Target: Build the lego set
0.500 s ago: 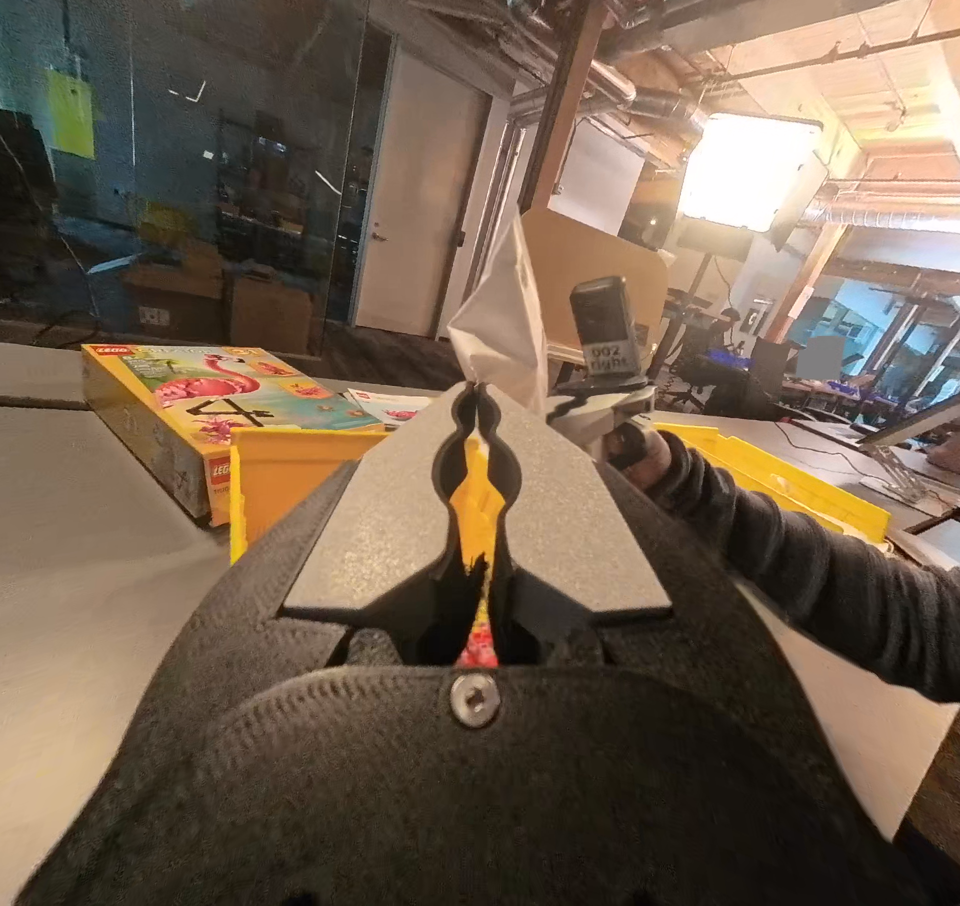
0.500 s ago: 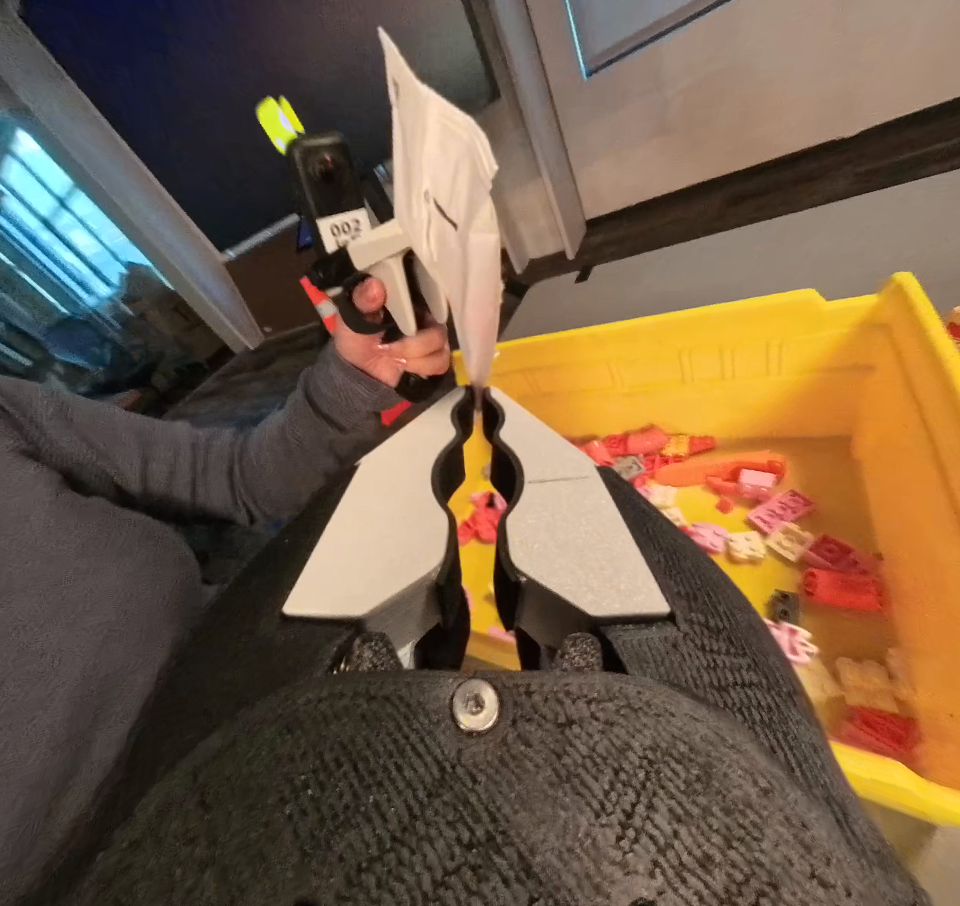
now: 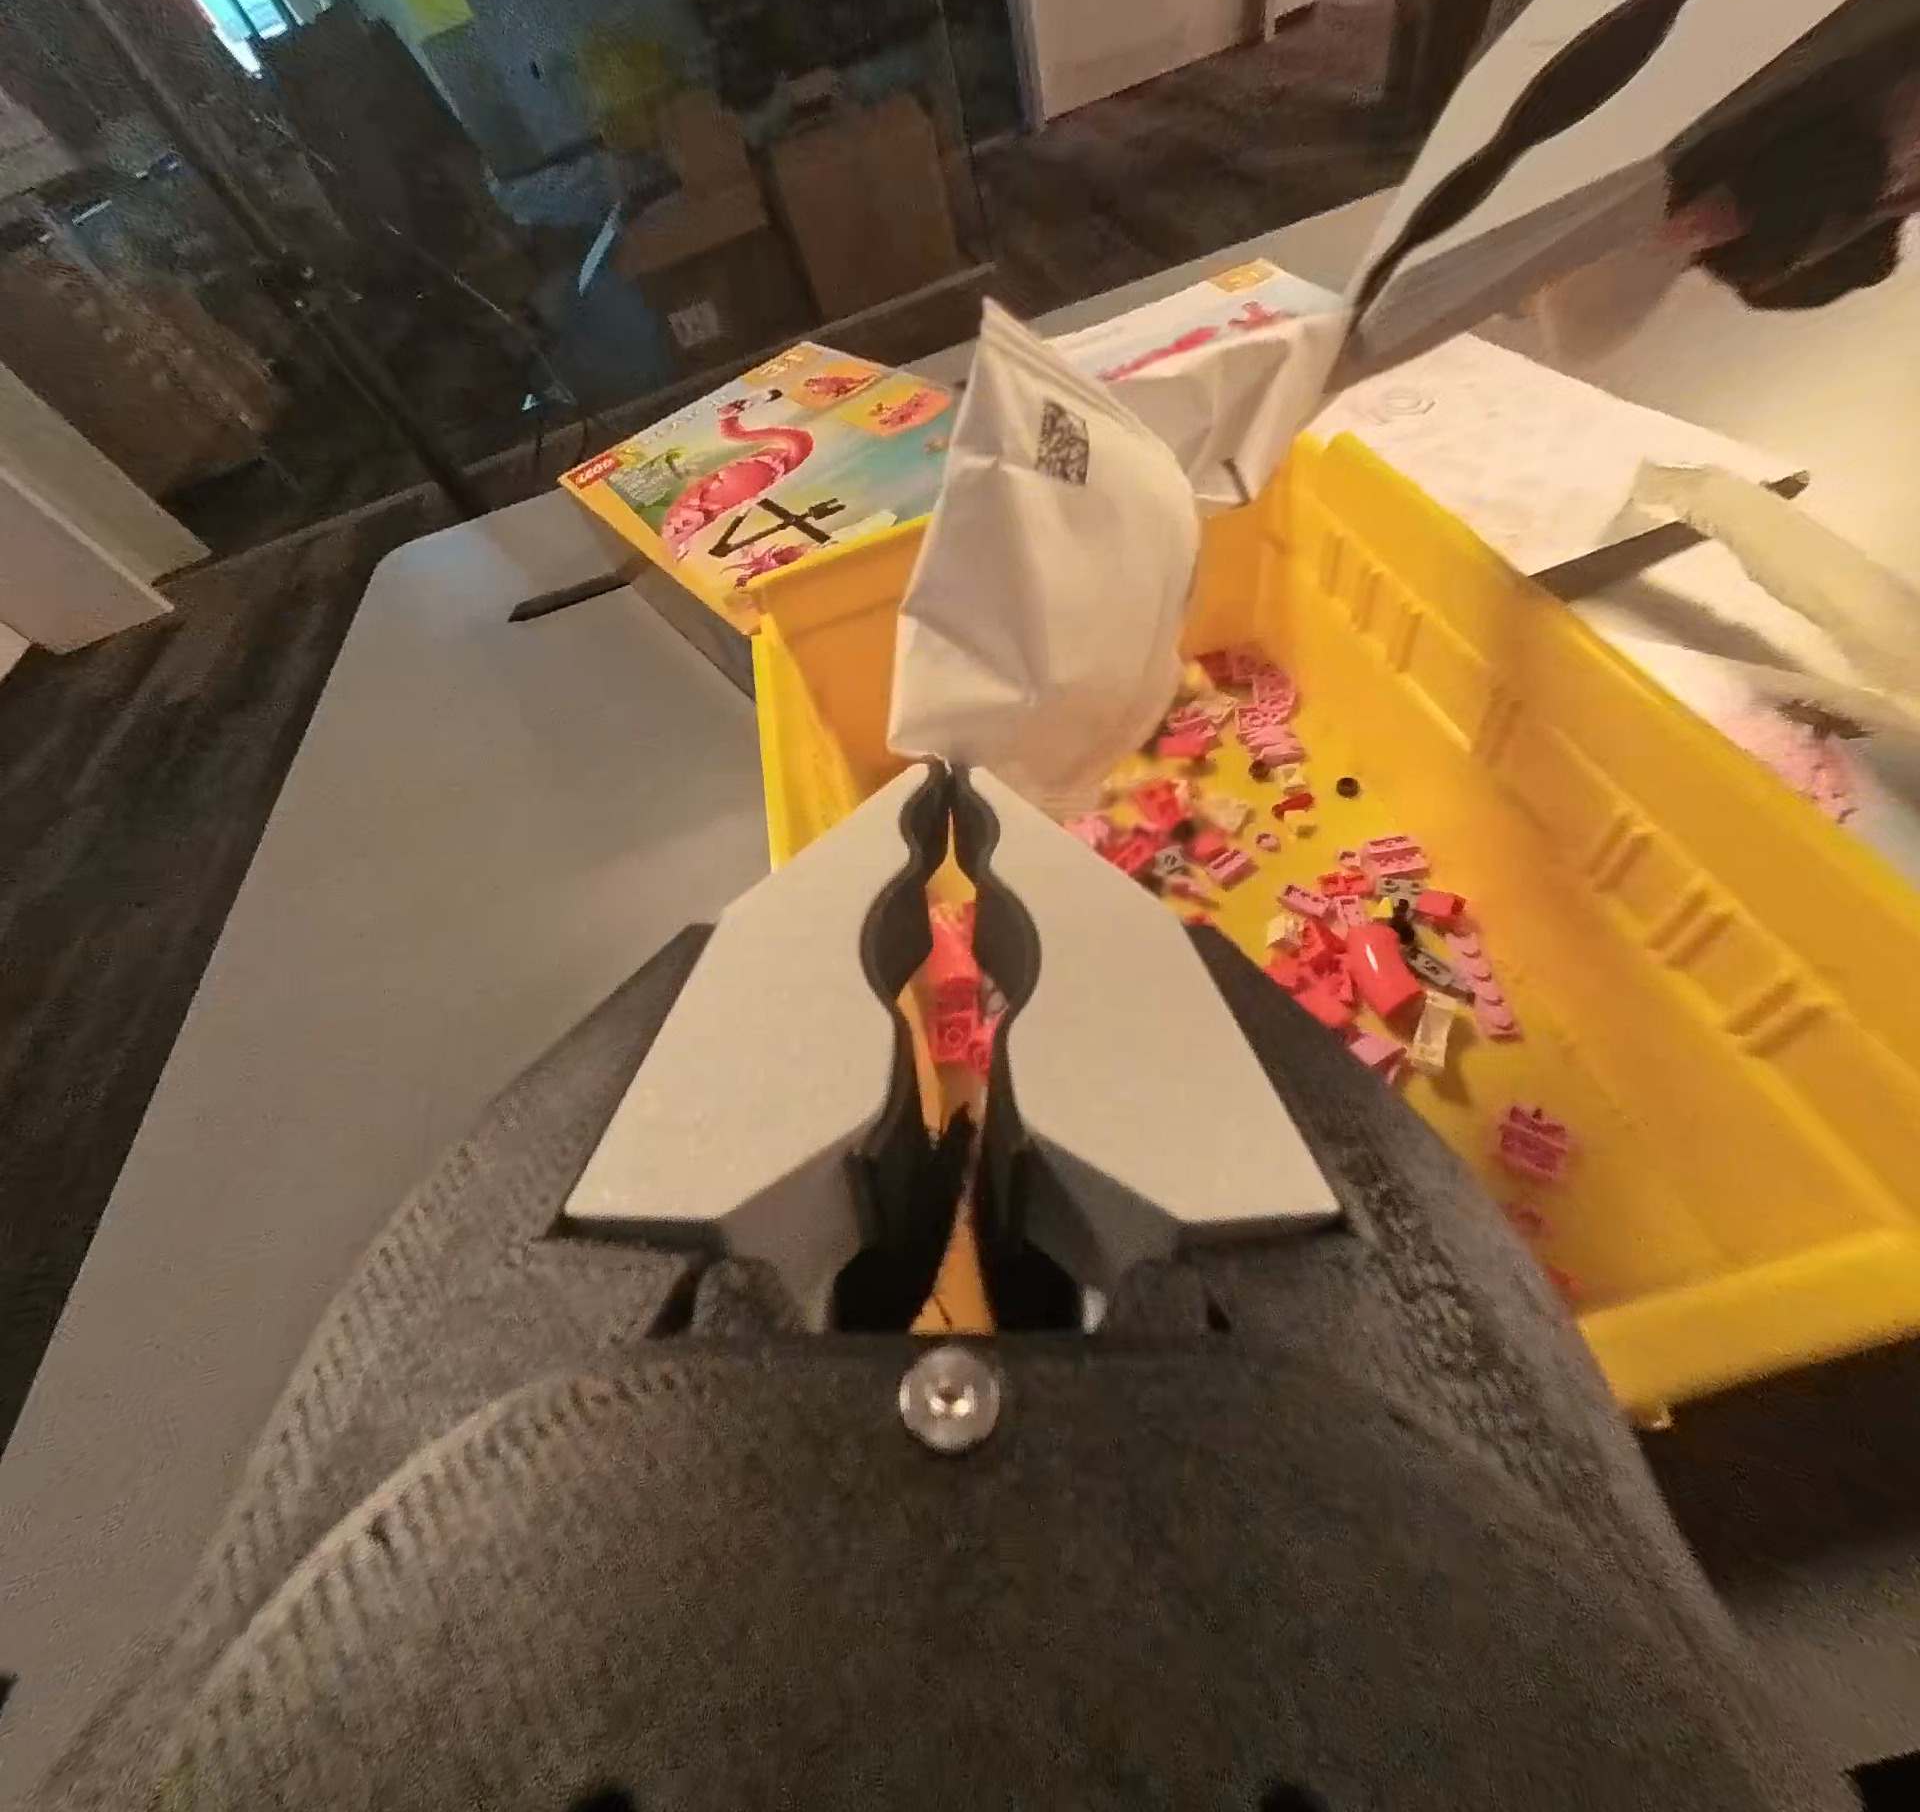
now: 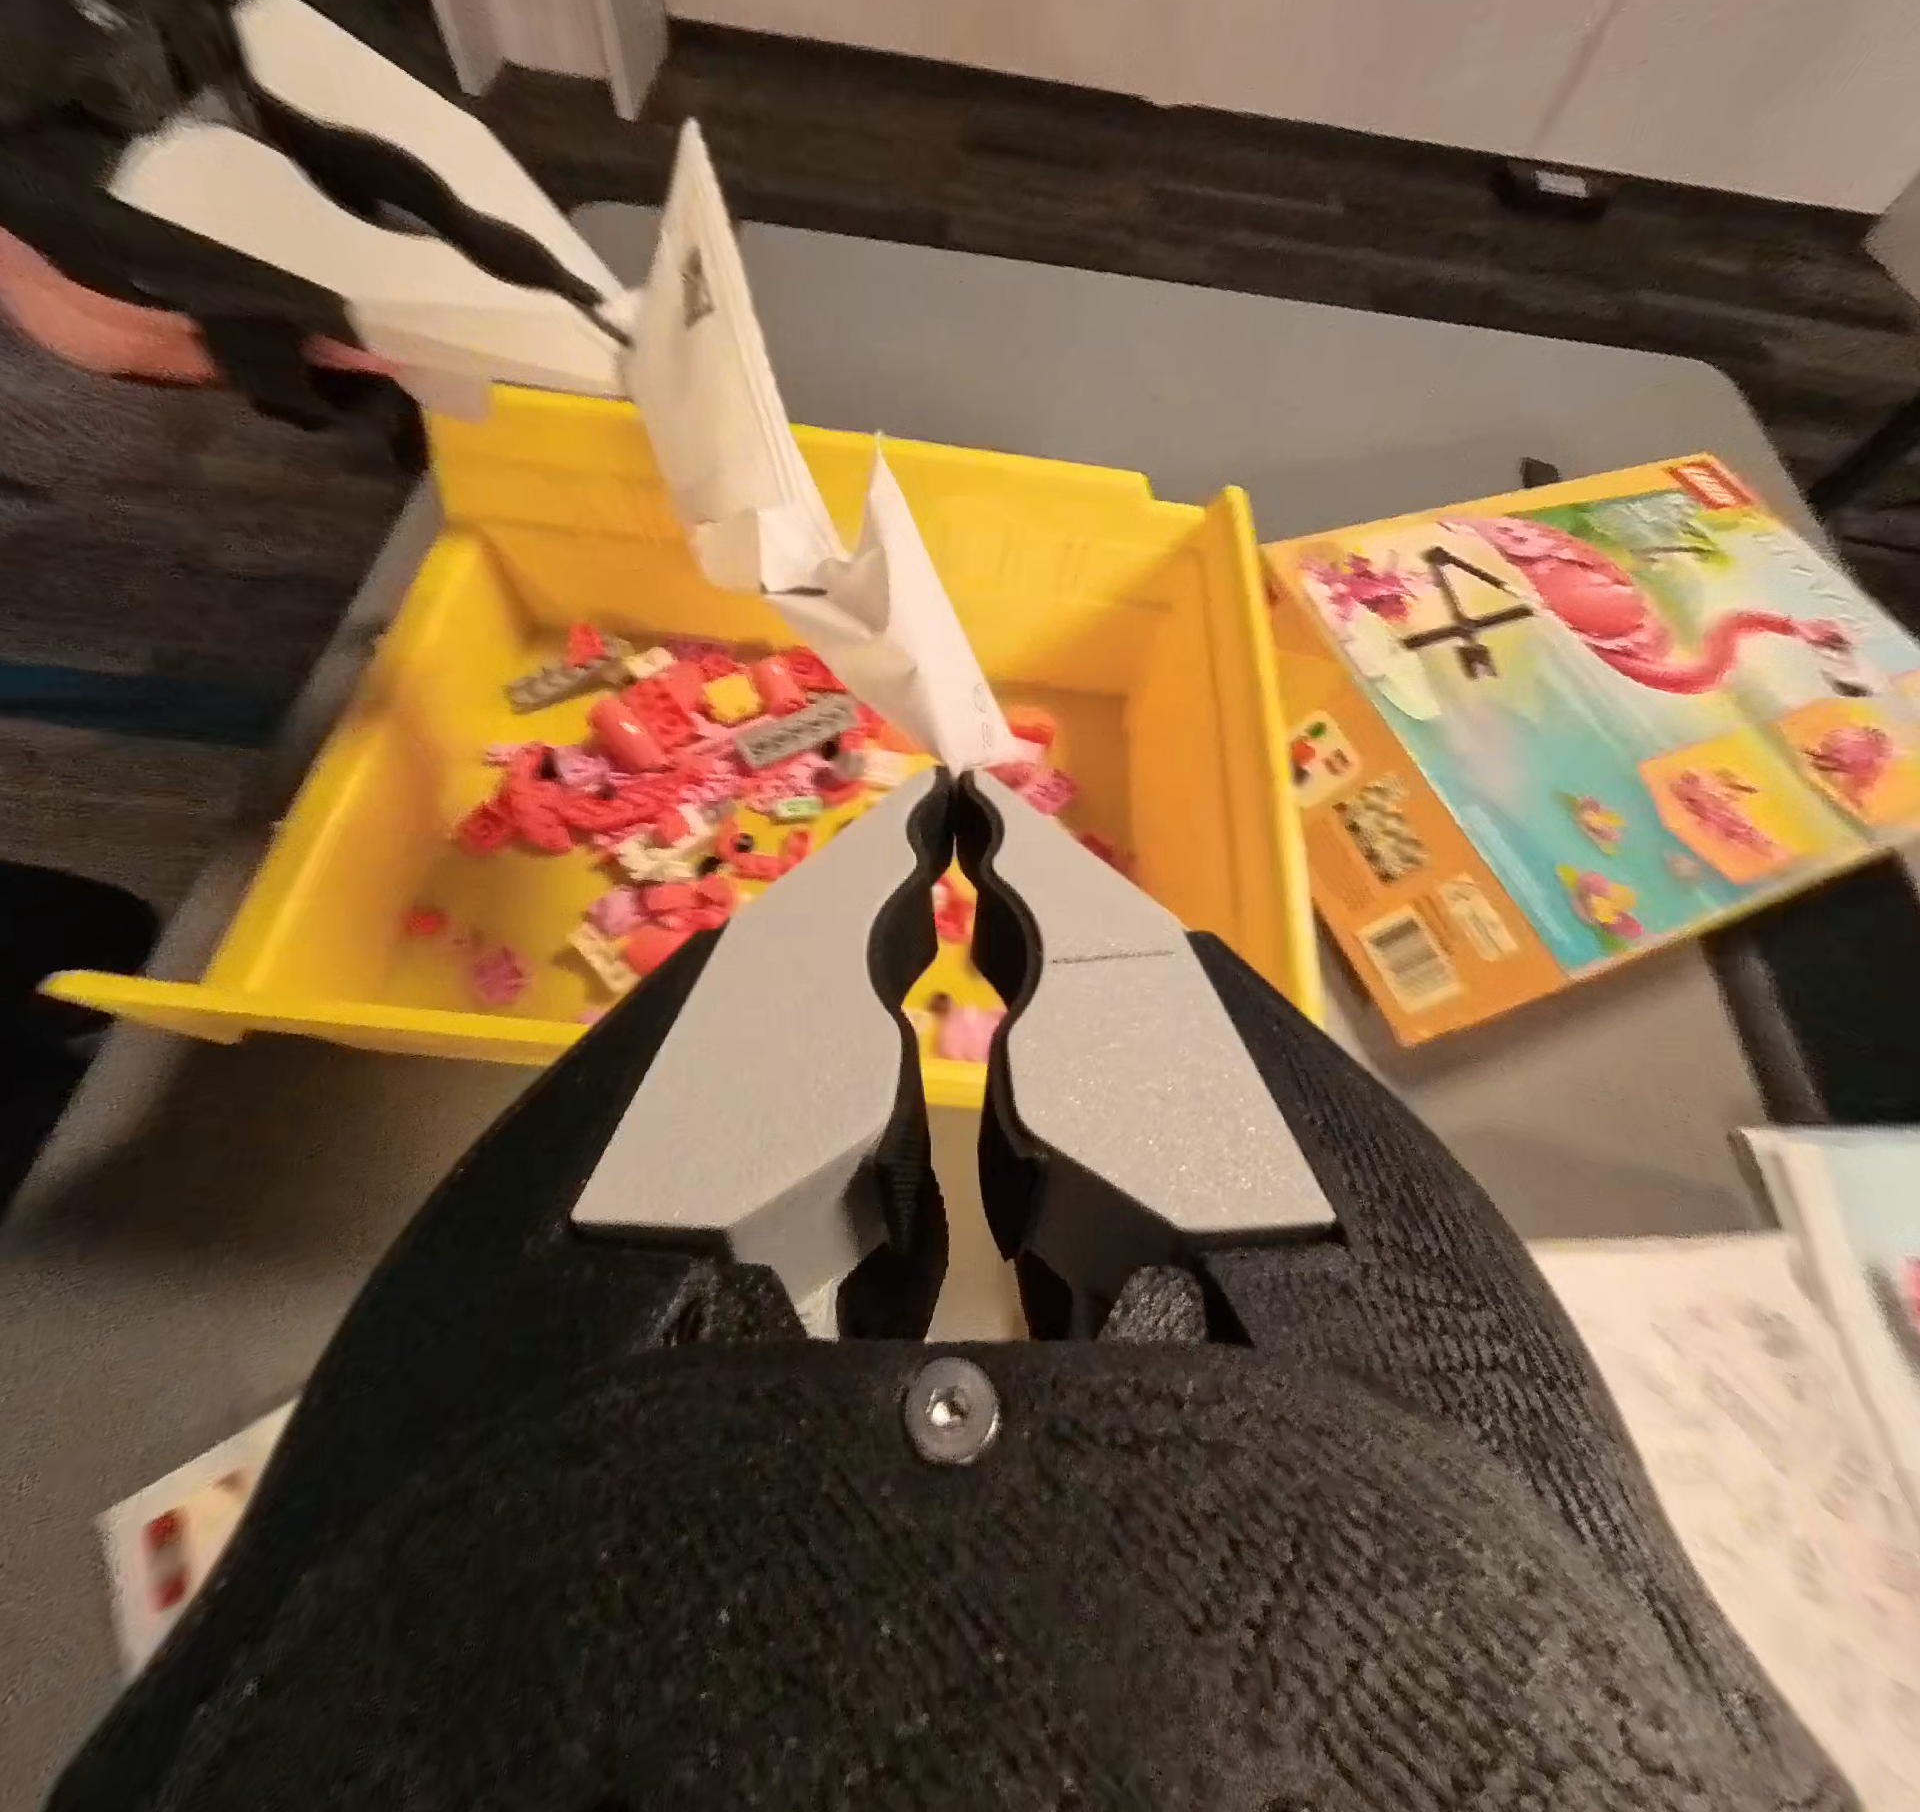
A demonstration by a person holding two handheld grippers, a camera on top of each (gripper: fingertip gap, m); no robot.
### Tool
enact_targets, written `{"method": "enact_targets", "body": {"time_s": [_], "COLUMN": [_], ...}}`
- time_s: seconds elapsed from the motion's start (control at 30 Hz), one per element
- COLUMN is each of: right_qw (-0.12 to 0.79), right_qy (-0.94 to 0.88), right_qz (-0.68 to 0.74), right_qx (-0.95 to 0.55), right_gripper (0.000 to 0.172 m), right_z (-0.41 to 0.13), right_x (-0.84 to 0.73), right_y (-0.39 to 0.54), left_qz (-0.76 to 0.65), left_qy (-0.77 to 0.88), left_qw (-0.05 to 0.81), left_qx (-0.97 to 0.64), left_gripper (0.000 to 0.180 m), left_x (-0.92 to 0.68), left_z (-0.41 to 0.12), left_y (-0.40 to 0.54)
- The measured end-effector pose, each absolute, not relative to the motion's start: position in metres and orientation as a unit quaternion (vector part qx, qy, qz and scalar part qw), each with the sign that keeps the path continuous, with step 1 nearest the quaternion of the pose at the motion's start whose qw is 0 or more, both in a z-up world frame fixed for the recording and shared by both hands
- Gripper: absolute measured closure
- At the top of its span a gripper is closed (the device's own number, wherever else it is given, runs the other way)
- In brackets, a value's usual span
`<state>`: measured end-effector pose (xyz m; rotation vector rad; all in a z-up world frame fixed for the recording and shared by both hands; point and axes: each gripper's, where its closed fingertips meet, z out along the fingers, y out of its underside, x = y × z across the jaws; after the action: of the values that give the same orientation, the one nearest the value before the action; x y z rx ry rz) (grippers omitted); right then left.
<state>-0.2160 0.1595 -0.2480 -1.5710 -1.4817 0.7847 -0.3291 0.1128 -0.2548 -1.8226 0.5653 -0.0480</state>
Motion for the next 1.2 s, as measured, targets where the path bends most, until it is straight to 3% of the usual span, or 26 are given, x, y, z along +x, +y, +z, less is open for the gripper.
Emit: {"method": "enact_targets", "body": {"time_s": [0.1,0.2,0.33,0.5,0.6,0.8,0.9,0.97,1.03,1.2], "right_qw": [0.409,0.396,0.425,0.414,0.429,0.443,0.412,0.424,0.406,0.308], "right_qy": [-0.593,-0.598,-0.597,-0.573,-0.567,-0.554,-0.508,-0.51,-0.503,-0.396], "right_qz": [0.339,0.372,0.248,0.33,0.277,0.313,0.418,0.381,0.386,0.657], "right_qx": [-0.605,-0.59,-0.633,-0.626,-0.647,-0.632,-0.63,-0.644,-0.658,-0.563], "right_gripper": [0.172,0.172,0.172,0.172,0.172,0.172,0.172,0.172,0.172,0.172], "right_z": [-0.24,-0.234,-0.258,-0.256,-0.267,-0.254,-0.238,-0.243,-0.247,-0.194], "right_x": [-0.22,-0.229,-0.217,-0.222,-0.216,-0.226,-0.229,-0.227,-0.229,-0.23], "right_y": [0.144,0.131,0.171,0.154,0.171,0.156,0.146,0.153,0.15,0.114], "left_qz": [-0.122,-0.05,-0.077,-0.08,-0.051,-0.147,-0.157,-0.179,-0.25,-0.534], "left_qy": [0.242,0.23,0.219,0.181,0.19,0.13,0.089,0.076,0.057,0.003], "left_qw": [0.575,0.569,0.582,0.592,0.589,0.612,0.612,0.608,0.603,0.571], "left_qx": [-0.772,-0.788,-0.78,-0.781,-0.784,-0.766,-0.77,-0.77,-0.756,-0.623], "left_gripper": [0.18,0.18,0.18,0.18,0.18,0.18,0.18,0.18,0.18,0.18], "left_x": [-0.308,-0.322,-0.316,-0.329,-0.331,-0.335,-0.349,-0.346,-0.339,-0.33], "left_z": [-0.252,-0.263,-0.259,-0.252,-0.255,-0.238,-0.238,-0.236,-0.228,-0.186], "left_y": [0.103,0.112,0.111,0.113,0.114,0.114,0.117,0.119,0.117,0.096]}}
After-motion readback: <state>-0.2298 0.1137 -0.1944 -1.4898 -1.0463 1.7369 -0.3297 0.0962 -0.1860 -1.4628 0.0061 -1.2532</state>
